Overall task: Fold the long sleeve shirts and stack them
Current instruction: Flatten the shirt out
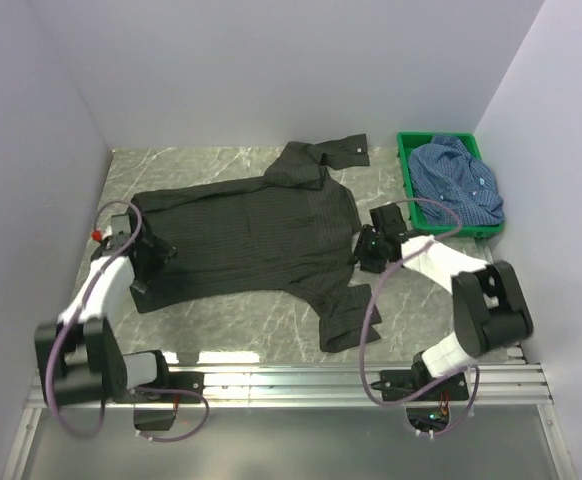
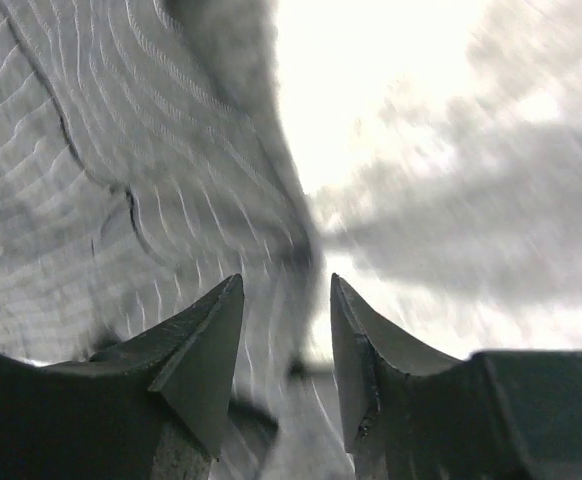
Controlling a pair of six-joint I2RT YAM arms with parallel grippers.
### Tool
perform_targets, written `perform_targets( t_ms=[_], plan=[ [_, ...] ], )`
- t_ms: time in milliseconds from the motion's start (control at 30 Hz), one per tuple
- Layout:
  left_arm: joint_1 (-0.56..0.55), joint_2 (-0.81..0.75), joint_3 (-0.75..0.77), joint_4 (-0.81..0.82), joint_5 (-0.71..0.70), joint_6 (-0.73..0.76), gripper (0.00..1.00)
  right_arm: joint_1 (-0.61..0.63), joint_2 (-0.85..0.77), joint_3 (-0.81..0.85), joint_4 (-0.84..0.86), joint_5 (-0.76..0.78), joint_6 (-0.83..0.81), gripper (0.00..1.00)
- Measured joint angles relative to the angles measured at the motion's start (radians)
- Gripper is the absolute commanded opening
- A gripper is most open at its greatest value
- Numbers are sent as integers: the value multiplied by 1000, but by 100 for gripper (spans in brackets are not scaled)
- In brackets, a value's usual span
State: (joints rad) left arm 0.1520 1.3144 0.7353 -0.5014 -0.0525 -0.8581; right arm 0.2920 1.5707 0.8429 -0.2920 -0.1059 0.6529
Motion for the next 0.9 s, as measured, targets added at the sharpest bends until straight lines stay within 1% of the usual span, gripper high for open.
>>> perform_targets(
  t_ms=[100,133,167,233,333,367,433,500,733,867,900],
  plan=[
    [1,-167,-1,-55,-55,0,86,0,-117,-40,-43,19,-4,50],
    [1,-207,-1,-66,-71,-4,88,0,-145,-52,-43,19,-4,52],
    [1,-242,-6,-72,-88,-11,88,0,-177,-68,-45,20,-3,57],
    [2,-276,-39,-80,-114,-36,88,0,-222,-104,-45,19,4,59],
    [6,-255,-114,-89,-128,-83,87,2,-238,-151,-46,8,13,64],
    [7,-237,-143,-94,-129,-101,87,3,-236,-159,-47,5,14,68],
    [11,-209,-193,-112,-129,-137,87,6,-232,-171,-45,-5,19,70],
    [13,-208,-208,-123,-134,-167,87,11,-229,-175,-40,-14,24,71],
    [19,-226,-224,-105,-164,-241,86,54,-186,-177,2,-30,40,72],
    [24,-222,-230,-82,-166,-256,84,80,-153,-176,37,-38,53,68],
    [24,-217,-231,-77,-167,-258,82,88,-145,-175,47,-38,56,67]
  ],
)
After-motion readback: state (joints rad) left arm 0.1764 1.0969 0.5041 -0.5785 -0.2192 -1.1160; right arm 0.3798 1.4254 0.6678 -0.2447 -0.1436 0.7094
